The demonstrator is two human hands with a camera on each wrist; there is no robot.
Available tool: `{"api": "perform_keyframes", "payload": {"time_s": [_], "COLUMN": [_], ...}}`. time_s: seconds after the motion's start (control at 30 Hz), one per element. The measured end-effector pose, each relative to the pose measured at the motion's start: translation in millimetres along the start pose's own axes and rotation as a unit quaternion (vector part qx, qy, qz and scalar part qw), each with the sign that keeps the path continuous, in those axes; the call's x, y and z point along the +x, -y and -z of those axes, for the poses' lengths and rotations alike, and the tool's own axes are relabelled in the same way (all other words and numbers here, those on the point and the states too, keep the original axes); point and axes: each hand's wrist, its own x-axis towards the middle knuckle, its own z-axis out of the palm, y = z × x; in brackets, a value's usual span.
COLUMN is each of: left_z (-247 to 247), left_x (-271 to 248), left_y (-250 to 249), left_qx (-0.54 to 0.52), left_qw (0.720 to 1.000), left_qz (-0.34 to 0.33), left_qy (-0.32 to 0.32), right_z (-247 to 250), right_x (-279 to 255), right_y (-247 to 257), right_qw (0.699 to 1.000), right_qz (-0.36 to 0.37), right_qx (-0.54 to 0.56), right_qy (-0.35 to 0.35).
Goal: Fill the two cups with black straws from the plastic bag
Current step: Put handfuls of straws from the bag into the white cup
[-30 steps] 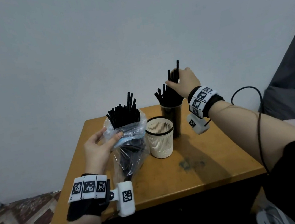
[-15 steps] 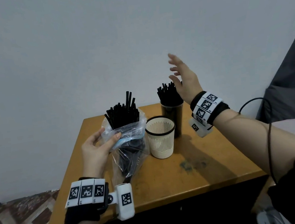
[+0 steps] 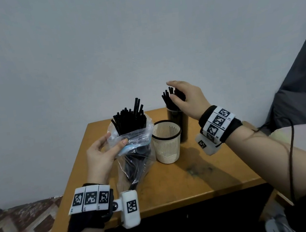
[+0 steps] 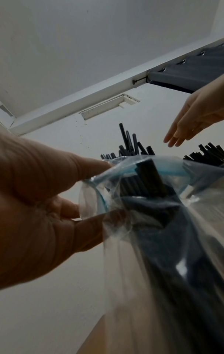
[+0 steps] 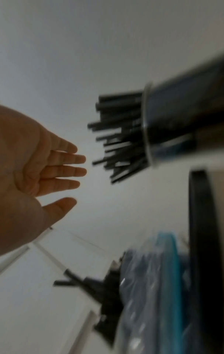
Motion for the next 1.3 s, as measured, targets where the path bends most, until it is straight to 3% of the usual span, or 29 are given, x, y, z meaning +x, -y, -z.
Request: {"api": "perform_keyframes", "payload": {"time_s": [0.13, 0.3, 0.5, 0.87, 1.3], "left_z": [-1, -3, -7, -11, -11], "left_x": [-7, -12, -18, -32, -33], "left_y": [-2, -4, -5, -15, -15], "left_qx": [-0.020, -0.057, -0.041, 0.010, -0.001], "left_qw": [1.000, 0.998, 0.998, 0.997, 0.998], "left_qz": [0.005, 0.015, 0.005, -0.009, -0.008], "left_qy": [0.017, 0.036, 0.057, 0.073, 0.060], "right_z": [-5, -20, -29, -35, -14], "right_x": [-23, -40, -47, -48, -46], "right_y": [36, 56, 62, 68, 67], "right_qw": [0.990, 0.955, 0.969, 0.993, 0.937], "right_qz": [-0.050, -0.112, -0.117, -0.071, -0.143], "right_qx": [0.128, 0.264, 0.172, 0.074, 0.317], "right_qy": [0.015, 0.075, 0.131, 0.063, 0.031]}}
